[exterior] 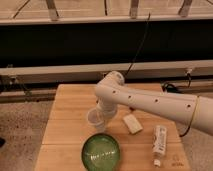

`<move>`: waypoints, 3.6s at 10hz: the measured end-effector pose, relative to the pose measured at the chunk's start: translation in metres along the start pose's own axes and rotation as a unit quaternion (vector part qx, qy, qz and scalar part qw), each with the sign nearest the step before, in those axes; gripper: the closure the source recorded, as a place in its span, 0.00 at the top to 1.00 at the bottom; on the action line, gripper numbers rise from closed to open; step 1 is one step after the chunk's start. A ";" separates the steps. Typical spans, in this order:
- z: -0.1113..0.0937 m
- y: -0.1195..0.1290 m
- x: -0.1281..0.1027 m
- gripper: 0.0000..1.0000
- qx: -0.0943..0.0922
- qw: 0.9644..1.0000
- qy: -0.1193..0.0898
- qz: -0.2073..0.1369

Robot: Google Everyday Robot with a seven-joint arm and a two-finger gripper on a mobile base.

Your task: Place the ceramic cup in the ceramic bowl

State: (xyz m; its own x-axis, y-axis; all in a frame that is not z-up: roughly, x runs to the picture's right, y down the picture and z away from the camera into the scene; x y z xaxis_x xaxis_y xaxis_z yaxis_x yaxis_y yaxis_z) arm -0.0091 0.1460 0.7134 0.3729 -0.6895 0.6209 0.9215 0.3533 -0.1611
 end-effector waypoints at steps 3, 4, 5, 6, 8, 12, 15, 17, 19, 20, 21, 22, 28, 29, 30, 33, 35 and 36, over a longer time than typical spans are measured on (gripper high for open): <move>-0.026 -0.007 -0.017 0.00 0.019 1.000 -0.008 -0.019; -0.026 -0.006 -0.026 0.00 0.020 0.999 -0.015 -0.027; -0.022 -0.001 -0.039 0.00 0.020 0.999 -0.026 -0.036; -0.017 0.006 -0.049 0.00 0.020 0.998 -0.033 -0.040; -0.005 0.020 -0.067 0.00 0.028 0.997 -0.042 -0.063; 0.005 0.038 -0.075 0.01 0.060 0.992 -0.060 -0.098; 0.016 0.042 -0.073 0.25 0.073 0.987 -0.091 -0.109; 0.026 0.048 -0.069 0.45 0.060 0.988 -0.101 -0.104; 0.034 0.049 -0.066 0.68 0.042 0.989 -0.101 -0.098; 0.036 0.049 -0.065 0.75 0.035 0.990 -0.098 -0.094; 0.038 0.049 -0.064 0.78 0.030 0.991 -0.095 -0.092; 0.041 0.049 -0.062 0.80 0.022 0.992 -0.087 -0.087; 0.026 0.051 -0.056 0.80 0.016 0.994 -0.069 -0.082; 0.017 0.054 -0.055 0.80 0.018 0.995 -0.061 -0.079; 0.009 0.056 -0.053 0.80 0.022 0.995 -0.052 -0.077; -0.010 0.063 -0.045 0.80 0.024 0.998 -0.036 -0.052; -0.006 0.062 -0.047 0.80 0.020 0.997 -0.046 -0.059; -0.004 0.056 -0.050 0.80 0.022 0.997 -0.044 -0.065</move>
State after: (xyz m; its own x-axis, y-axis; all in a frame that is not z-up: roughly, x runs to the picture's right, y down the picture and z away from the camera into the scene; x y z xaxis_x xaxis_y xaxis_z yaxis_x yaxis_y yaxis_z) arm 0.0241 0.1971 0.6702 0.2370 -0.6736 0.7001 0.9554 0.2924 -0.0422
